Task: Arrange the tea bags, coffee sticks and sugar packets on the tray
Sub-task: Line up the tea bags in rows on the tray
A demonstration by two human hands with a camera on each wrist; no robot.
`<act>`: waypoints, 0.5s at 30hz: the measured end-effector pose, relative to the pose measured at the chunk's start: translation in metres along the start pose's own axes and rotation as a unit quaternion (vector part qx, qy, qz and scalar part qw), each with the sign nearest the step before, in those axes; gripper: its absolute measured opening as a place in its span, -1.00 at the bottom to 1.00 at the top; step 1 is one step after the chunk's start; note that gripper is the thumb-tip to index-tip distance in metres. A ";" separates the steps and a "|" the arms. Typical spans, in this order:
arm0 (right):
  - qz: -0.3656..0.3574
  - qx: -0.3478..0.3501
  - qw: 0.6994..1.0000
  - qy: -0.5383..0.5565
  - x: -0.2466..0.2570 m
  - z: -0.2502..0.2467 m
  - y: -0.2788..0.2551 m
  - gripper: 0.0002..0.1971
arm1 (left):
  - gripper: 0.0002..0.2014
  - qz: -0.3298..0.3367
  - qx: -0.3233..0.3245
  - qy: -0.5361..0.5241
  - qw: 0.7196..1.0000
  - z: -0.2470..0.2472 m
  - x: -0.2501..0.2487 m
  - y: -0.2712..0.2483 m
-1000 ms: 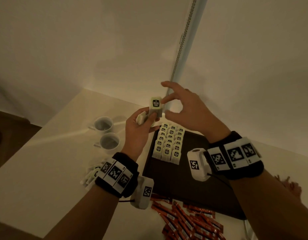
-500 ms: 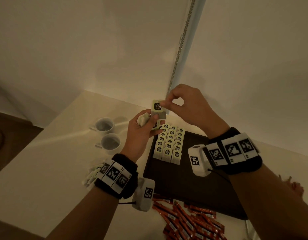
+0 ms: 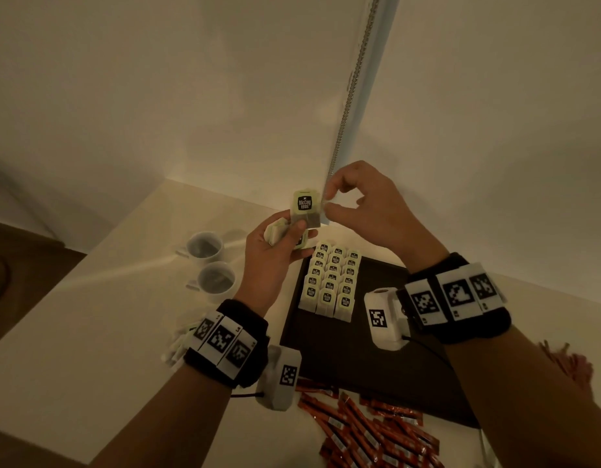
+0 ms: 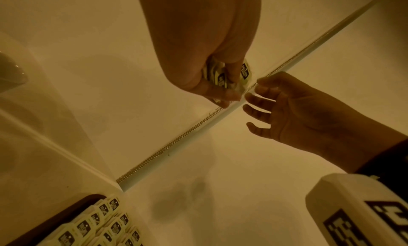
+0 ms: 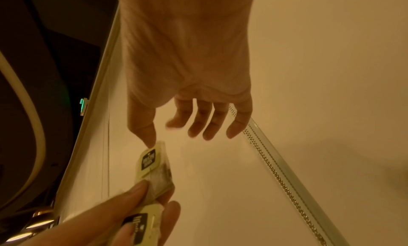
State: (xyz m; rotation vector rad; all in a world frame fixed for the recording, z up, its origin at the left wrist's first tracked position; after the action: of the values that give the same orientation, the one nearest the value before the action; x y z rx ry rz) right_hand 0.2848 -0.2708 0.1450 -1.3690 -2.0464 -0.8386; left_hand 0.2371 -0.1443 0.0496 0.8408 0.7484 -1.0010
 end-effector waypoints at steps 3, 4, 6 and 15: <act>-0.007 -0.019 1.000 0.007 0.001 -0.004 0.001 -0.73 | -0.85 0.001 0.004 -0.005 1.000 0.001 -0.001 0.000; -0.005 -0.003 1.000 0.000 0.000 -0.002 0.000 -0.77 | -0.85 -0.001 0.006 -0.005 1.000 0.001 -0.001 0.000; -0.007 0.012 1.000 -0.009 0.000 0.001 -0.001 -0.83 | -0.85 -0.003 0.010 -0.001 1.000 0.001 -0.001 0.000; 0.016 0.061 0.998 0.005 0.003 0.010 0.006 -0.86 | -0.83 -0.015 0.033 0.015 0.999 0.004 0.000 0.000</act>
State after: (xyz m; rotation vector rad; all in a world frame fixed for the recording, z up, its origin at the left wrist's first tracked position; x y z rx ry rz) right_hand 0.2890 -0.2599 0.1413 -1.3259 -2.0275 -0.6939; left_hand 0.2376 -0.1480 0.0518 0.9050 0.7585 -1.0454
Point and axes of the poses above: each hand's wrist, its own y-axis towards the middle knuckle, its own z-axis out of the palm, x = y × z, the point moved 8 cm from there along y, towards the middle knuckle, and after that the axes turned 11 degrees about z, right-handed, at the moved point
